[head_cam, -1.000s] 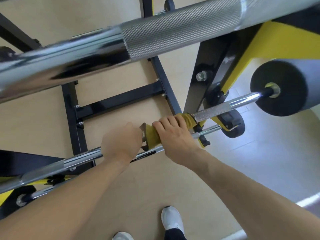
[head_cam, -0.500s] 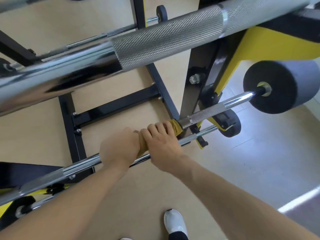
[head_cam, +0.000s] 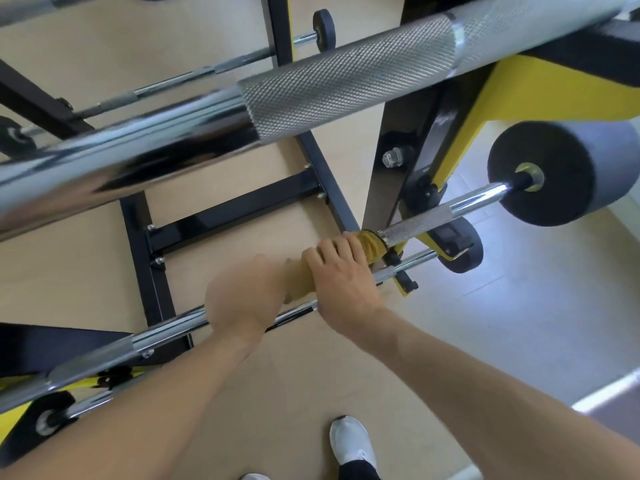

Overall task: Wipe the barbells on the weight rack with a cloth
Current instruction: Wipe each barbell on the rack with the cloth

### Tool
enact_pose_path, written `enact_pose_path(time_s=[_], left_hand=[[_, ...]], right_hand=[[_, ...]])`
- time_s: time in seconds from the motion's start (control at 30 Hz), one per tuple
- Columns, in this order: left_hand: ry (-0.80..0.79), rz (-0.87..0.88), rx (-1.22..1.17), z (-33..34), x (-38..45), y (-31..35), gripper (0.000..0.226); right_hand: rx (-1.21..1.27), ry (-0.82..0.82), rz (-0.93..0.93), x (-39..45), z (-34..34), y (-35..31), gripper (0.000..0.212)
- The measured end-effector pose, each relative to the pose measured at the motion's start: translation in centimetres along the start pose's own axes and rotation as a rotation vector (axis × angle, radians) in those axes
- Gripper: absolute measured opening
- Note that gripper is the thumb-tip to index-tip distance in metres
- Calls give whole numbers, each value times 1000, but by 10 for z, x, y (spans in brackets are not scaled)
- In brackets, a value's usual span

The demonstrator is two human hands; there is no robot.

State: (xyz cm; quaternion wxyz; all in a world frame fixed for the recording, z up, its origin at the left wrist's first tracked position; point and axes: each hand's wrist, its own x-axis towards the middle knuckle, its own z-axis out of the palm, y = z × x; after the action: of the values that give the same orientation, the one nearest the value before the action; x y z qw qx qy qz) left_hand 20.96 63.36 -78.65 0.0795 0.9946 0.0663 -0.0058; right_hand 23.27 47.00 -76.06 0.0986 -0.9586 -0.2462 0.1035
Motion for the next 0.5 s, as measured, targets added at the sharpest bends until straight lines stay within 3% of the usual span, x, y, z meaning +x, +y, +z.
enact_pose_path(time_s=[0.1, 0.23, 0.37, 0.5], left_hand=[[14, 8, 24, 0, 1, 0, 41], [-16, -52, 50, 2, 3, 2, 36], [-19, -58, 34, 1, 2, 3, 38], [16, -55, 31, 2, 2, 3, 45]], right_hand=[[-79, -11, -111, -7, -12, 61, 66], [-209, 33, 172, -9, -24, 111, 47], [-198, 149, 337, 0, 0, 48, 33], [-51, 169, 46, -6, 30, -24, 48]])
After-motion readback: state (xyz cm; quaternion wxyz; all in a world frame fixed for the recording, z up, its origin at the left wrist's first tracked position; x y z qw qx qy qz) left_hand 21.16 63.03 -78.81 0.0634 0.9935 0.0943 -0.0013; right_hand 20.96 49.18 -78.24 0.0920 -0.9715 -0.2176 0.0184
